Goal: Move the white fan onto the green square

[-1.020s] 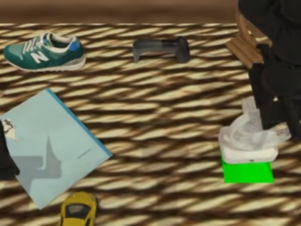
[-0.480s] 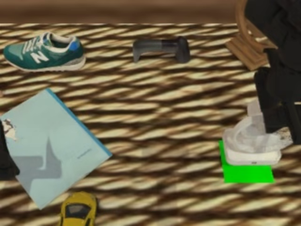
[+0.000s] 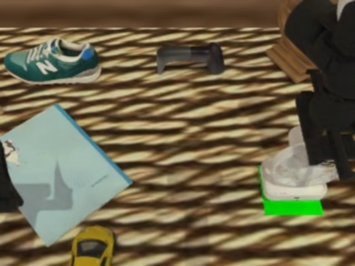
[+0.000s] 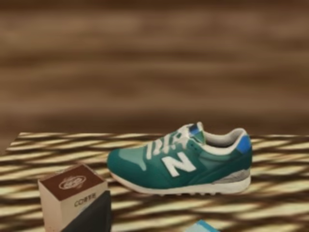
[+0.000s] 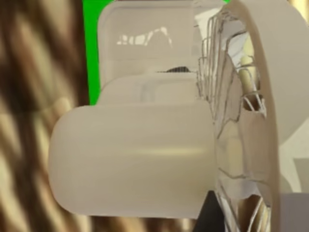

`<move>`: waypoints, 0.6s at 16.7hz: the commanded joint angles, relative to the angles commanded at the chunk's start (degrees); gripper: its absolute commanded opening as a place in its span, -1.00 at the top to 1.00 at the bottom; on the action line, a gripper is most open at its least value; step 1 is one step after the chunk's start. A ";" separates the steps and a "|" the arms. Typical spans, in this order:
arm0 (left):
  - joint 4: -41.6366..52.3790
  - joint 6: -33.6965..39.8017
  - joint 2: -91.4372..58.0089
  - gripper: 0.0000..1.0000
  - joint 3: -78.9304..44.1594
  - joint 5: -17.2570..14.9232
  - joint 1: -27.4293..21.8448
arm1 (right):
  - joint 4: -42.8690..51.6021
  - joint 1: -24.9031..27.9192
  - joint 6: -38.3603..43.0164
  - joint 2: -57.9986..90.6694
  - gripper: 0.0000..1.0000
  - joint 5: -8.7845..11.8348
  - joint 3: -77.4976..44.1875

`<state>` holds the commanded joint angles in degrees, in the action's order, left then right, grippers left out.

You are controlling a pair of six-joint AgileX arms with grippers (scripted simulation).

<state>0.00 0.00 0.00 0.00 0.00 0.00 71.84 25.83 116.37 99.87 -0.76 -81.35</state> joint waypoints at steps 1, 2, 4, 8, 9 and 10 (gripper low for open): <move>0.00 0.00 0.00 -1.00 0.00 0.00 0.00 | 0.00 0.00 0.00 0.00 0.85 0.00 0.00; 0.00 0.00 0.00 -1.00 0.00 0.00 0.00 | 0.00 0.00 0.00 0.00 0.70 0.00 0.00; 0.00 0.00 0.00 -1.00 0.00 0.00 0.00 | 0.00 0.00 0.00 0.00 0.40 0.00 0.00; 0.00 0.00 0.00 -1.00 0.00 0.00 0.00 | 0.00 0.00 0.00 0.00 -0.21 0.00 0.00; 0.00 0.00 0.00 -1.00 0.00 0.00 0.00 | 0.00 0.00 0.00 0.00 -0.36 0.00 0.00; 0.00 0.00 0.00 -1.00 0.00 0.00 0.00 | 0.00 0.00 0.00 0.00 -0.51 0.00 0.00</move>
<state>0.00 0.00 0.00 0.00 0.00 0.00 71.84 25.83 116.37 99.87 -0.76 -81.35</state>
